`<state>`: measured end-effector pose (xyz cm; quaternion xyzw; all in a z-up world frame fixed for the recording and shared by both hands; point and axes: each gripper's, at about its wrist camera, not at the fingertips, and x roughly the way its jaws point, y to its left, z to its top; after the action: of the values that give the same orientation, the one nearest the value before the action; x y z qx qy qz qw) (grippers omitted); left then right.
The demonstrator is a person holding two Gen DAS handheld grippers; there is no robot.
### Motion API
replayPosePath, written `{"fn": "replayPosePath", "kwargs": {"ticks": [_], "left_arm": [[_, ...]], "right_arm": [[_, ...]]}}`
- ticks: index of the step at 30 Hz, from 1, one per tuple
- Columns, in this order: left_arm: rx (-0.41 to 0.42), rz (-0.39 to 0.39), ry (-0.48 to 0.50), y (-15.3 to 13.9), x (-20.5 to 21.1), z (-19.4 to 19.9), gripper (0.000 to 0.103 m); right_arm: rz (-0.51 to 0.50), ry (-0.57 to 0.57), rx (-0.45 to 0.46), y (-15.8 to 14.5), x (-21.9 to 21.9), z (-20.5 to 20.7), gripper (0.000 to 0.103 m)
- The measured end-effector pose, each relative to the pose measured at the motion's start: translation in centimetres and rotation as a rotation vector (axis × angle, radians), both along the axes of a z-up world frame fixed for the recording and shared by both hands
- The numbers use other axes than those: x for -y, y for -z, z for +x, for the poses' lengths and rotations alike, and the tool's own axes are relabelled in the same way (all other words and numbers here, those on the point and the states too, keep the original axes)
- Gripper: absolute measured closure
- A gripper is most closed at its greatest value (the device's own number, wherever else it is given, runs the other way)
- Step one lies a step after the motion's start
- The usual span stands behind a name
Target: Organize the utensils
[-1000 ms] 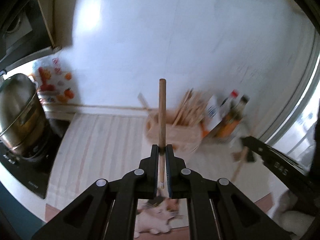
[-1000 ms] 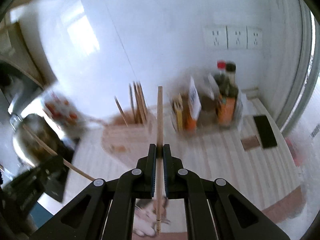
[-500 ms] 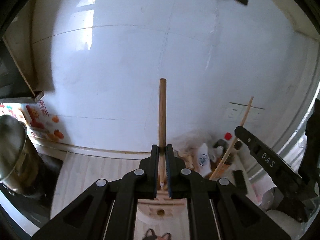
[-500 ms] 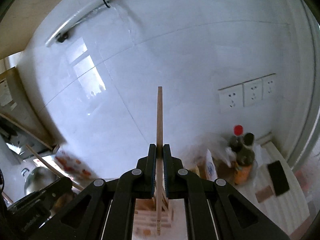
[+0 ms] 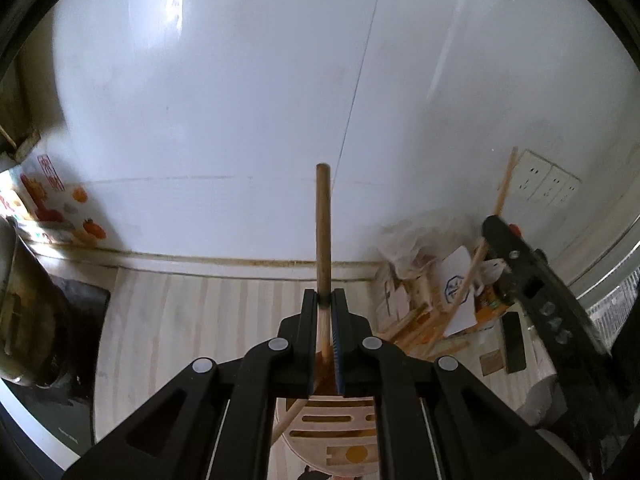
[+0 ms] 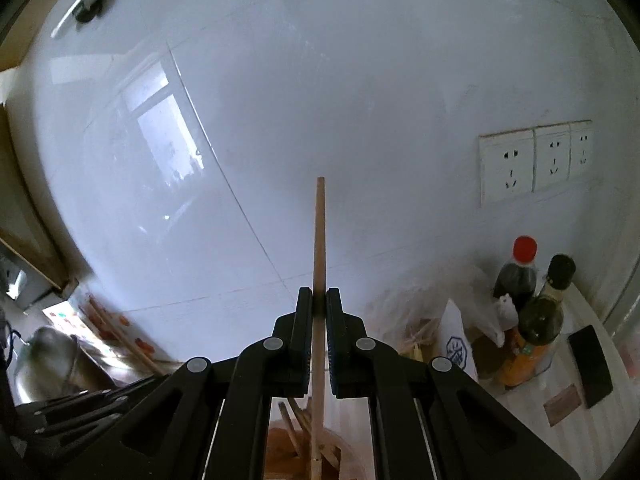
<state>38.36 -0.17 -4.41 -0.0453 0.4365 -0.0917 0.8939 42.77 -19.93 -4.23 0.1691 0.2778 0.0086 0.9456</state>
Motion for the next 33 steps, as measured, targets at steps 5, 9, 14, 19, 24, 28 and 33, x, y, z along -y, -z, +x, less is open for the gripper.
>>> {"fn": "replayPosePath", "kwargs": {"ticks": [5,9,14,19,24,28,33], "left_arm": [[-0.019,-0.012,0.005,0.4,-0.1,-0.1,0.098],[-0.021,-0.015,0.004,0.3,-0.2,-0.1,0.098],[-0.031,-0.011,0.003,0.6,-0.4,0.1,0.098],[-0.039,0.009,0.003,0.5,-0.2,-0.5,0.097],[0.020,0.057,-0.039,-1.9,-0.7,-2.5,0.085],[0.104,0.083,-0.110,-4.5,-2.2,-4.8,0.017],[0.129,0.142,-0.155,-4.7,-3.2,-7.3,0.004]], "right_arm": [[0.001,-0.006,0.047,0.0,0.1,-1.0,0.096],[-0.001,0.019,0.106,-0.4,0.4,-2.2,0.096],[-0.052,0.017,0.162,0.2,-0.5,-2.7,0.096],[-0.060,-0.006,0.111,2.2,-0.8,-3.3,0.096],[-0.036,-0.084,0.015,2.1,-0.3,-3.9,0.077],[-0.003,-0.091,0.006,0.3,1.1,-6.2,0.043],[-0.048,-0.052,-0.071,-0.9,2.0,-8.5,0.041]]}}
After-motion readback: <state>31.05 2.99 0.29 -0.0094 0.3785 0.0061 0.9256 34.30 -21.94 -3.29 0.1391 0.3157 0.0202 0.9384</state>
